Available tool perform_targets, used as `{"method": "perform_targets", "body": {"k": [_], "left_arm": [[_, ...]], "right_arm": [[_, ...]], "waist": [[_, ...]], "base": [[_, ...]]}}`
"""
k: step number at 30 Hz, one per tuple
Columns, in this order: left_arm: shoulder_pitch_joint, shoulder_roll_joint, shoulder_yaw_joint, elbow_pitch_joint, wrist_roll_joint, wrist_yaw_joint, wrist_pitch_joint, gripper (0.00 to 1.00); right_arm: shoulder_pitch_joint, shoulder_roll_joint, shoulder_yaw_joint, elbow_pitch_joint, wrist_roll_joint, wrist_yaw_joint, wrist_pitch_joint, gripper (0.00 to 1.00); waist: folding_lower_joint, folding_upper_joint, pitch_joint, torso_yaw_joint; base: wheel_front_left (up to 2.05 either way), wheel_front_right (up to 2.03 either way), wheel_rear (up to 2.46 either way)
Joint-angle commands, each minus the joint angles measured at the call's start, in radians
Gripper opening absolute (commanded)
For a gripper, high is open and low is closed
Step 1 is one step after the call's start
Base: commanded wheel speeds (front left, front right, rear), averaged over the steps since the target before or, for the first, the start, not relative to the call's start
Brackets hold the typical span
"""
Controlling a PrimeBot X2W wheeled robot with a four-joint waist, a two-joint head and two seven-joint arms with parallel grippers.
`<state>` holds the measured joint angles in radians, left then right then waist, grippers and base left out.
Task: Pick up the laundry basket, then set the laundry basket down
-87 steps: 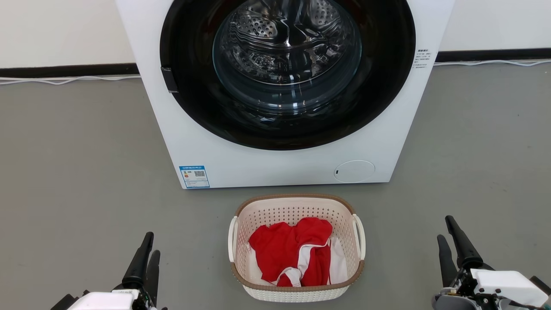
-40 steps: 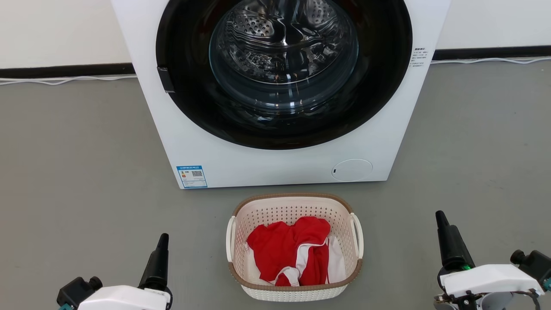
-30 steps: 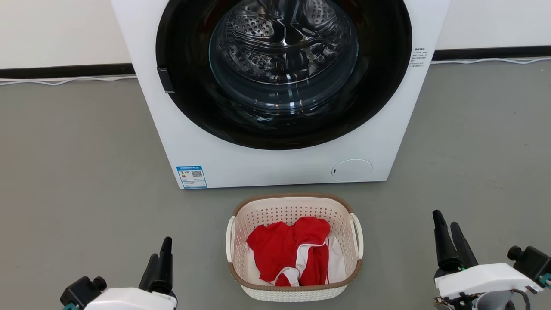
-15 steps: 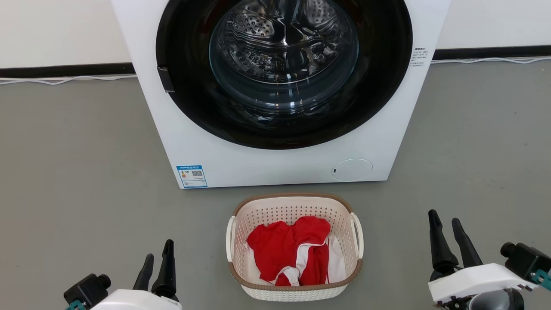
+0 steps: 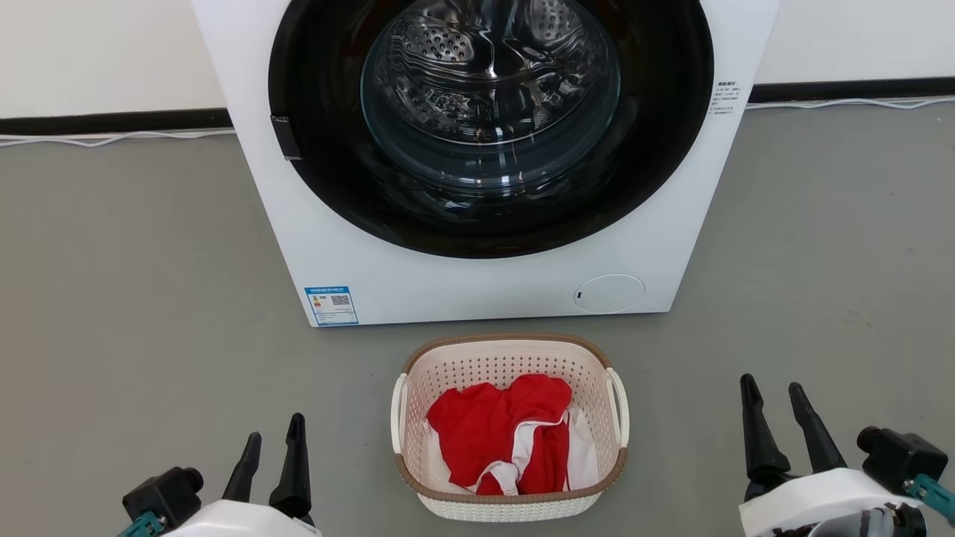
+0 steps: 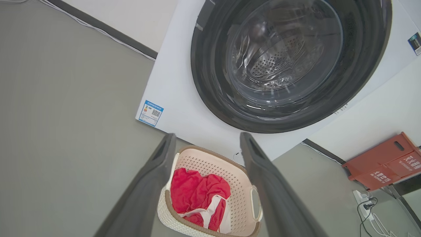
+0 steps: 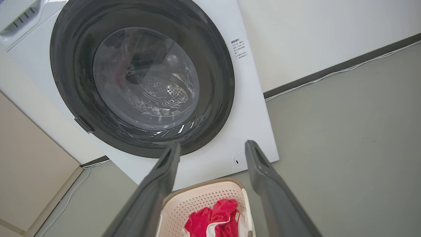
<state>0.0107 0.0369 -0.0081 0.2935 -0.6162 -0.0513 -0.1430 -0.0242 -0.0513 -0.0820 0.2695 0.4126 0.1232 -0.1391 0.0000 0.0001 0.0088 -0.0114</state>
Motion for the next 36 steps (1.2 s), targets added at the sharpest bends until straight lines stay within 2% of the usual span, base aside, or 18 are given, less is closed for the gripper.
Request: {"method": "perform_targets", "body": {"k": [1,36], "left_arm": [[-0.01,0.01,0.014,-0.029,0.046,0.007,-0.017,1.0],[0.007,0.013,-0.006,-0.024,0.441,0.026,-0.117,1.0]], "right_arm": [[-0.017,-0.007,0.016,-0.02,-0.051,0.005,-0.021,1.0],[-0.011,-0.001,-0.022,0.004,-0.481,0.007,-0.121,1.0]], "waist": [[0.0,-0.0001,-0.001,0.0],[0.0,-0.0001,0.001,-0.017]], "base": [[0.0,0.0,0.0],[0.0,0.0,0.0]]}}
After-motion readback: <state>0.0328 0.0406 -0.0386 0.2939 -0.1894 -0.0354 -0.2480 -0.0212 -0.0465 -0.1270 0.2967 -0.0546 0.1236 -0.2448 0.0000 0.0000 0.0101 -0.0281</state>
